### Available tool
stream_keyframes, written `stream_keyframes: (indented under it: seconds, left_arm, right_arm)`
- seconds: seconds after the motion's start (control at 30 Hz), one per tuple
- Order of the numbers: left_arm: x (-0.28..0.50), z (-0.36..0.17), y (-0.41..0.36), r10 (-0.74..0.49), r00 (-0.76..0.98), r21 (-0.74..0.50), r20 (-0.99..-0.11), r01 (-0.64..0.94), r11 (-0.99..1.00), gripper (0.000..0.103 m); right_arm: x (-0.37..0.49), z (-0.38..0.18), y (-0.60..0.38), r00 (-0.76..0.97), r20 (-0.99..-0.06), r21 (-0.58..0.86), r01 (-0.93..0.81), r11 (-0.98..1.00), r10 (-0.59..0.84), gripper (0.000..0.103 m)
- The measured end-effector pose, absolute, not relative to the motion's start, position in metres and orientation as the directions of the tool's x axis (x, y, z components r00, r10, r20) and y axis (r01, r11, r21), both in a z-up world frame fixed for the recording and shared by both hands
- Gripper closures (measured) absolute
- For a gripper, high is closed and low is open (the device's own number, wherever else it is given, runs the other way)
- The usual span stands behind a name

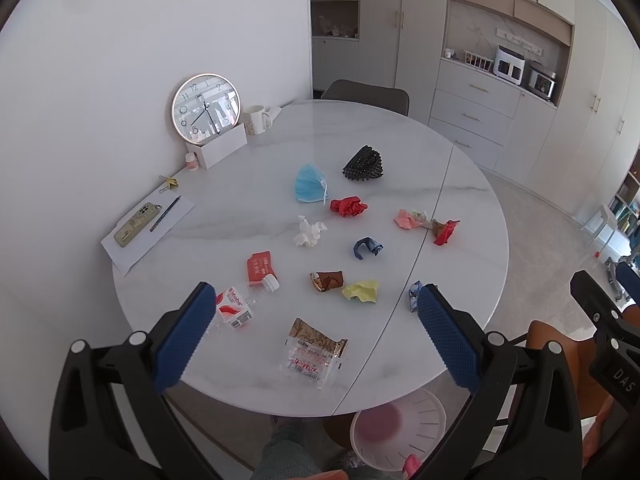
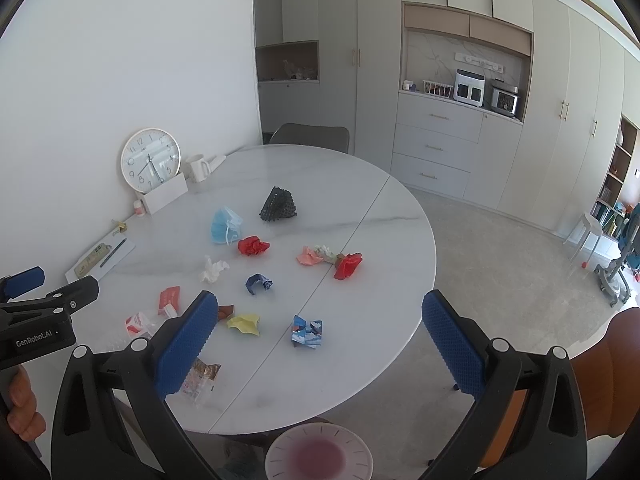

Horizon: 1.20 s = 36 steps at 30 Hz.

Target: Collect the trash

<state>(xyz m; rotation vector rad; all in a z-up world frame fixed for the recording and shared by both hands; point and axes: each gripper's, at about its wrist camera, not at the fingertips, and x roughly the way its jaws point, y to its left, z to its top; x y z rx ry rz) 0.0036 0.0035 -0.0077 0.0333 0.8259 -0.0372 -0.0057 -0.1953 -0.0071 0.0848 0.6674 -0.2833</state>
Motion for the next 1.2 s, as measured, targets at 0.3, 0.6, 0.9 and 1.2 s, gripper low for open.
stream_keyframes:
  seconds: [0.3,0.6,0.9,1.2]
  left_arm:
    - [0.0018,-0.0089,0.0034,-0.021,0.679,0.015,-0.734,0.046,0.999,0.006]
    - [-0.0021,-0.0114,0.0047,-0.023,0.677,0.01,-0.735,0.045,0.999,0.006]
    - [-0.0013,-0.0114,0.007,-0.023,0.676,0.01,-0.737,0.045,0.999,0.006]
    - [0.0021,-0.0151,0.0062,-0.03,0.668,0.006,-0.744,0.052,0.999,0.006]
  right_arm:
    - [-0.0059,-0.007,-0.1951,0.748,-0.621,-0.014,0.286,0.958,-0.232,0.002]
    - [-0.0058,-0.0069,-0.1952,0.747,-0.622,-0.013,0.287,0.958,-0.232,0.002]
    - [-0.0057,-0.0091,-0.195,0.748,-0.622,-0.014,0.285,0.958,-0.231,0.002]
    - [-0.0067,-0.0127,-0.1942,0.748,-0.623,-0.012,0.282,0.959,-0.227,0.002]
